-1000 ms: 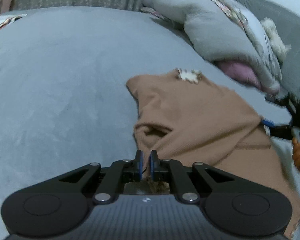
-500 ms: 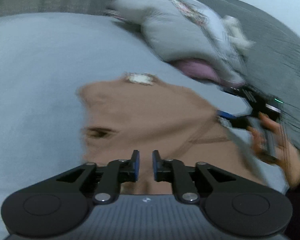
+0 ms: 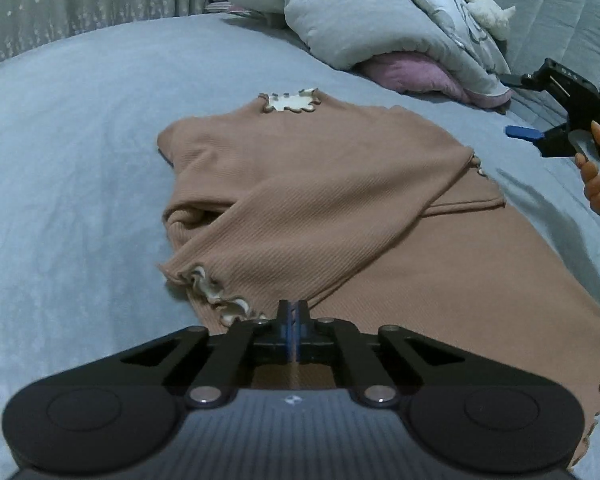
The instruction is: Fold clothes
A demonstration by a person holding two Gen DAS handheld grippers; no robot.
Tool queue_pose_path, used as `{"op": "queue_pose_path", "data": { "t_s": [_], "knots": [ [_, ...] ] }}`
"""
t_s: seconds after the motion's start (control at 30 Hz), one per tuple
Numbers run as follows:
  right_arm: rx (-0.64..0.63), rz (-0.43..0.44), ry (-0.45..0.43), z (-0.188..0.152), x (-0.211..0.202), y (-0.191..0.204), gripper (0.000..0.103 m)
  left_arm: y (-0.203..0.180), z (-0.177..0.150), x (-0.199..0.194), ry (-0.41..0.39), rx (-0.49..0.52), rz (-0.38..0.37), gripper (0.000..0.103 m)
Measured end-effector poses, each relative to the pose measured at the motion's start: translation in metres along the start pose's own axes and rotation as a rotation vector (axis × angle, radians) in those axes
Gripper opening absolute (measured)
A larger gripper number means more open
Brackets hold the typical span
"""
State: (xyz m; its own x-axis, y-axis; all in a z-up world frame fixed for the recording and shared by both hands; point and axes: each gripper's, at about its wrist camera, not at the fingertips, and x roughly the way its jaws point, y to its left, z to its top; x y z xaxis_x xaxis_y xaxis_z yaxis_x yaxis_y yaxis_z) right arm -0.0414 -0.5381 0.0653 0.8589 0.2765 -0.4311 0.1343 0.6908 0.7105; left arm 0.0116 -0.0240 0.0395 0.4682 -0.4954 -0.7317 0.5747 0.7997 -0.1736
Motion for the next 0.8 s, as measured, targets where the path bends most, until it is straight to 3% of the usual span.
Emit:
{"op": "queue_pose_path", "data": {
  "t_s": [0.17, 0.4, 0.43, 0.47, 0.53, 0.57, 0.7, 0.8],
  "knots": [
    [-0.112, -0.008, 0.101, -0.016, 0.032, 0.02, 0.09, 0.003, 0.002, -0.013, 0.009, -0.028, -0.026, 0.0],
    [-0.181, 0.025, 0.119, -0.024, 0.035, 0.033, 0.09, 0.011, 0.004, -0.007, -0.016, -0.073, -0.004, 0.004],
    [-0.192, 0.022, 0.122, -0.024, 0.034, 0.036, 0.09, 0.012, 0.003, -0.005, -0.019, -0.089, -0.013, 0.011],
    [-0.222, 0.016, 0.131, -0.026, 0.035, 0.04, 0.09, 0.013, 0.002, -0.003, -0.023, -0.106, -0.021, 0.029],
    [-0.243, 0.014, 0.142, -0.028, 0.038, 0.045, 0.09, 0.013, 0.003, -0.001, -0.056, -0.131, -0.047, 0.049],
    [-0.247, 0.017, 0.149, -0.03, 0.038, 0.046, 0.09, 0.011, 0.004, -0.001, -0.069, -0.131, -0.047, 0.055],
    [-0.29, 0.018, 0.17, -0.034, 0.037, 0.052, 0.09, -0.006, 0.003, 0.009, -0.064, -0.053, 0.022, 0.057],
    [-0.448, 0.019, 0.179, -0.043, 0.034, 0.075, 0.09, -0.015, 0.002, 0.007, -0.069, -0.023, 0.064, 0.051]
  ]
}}
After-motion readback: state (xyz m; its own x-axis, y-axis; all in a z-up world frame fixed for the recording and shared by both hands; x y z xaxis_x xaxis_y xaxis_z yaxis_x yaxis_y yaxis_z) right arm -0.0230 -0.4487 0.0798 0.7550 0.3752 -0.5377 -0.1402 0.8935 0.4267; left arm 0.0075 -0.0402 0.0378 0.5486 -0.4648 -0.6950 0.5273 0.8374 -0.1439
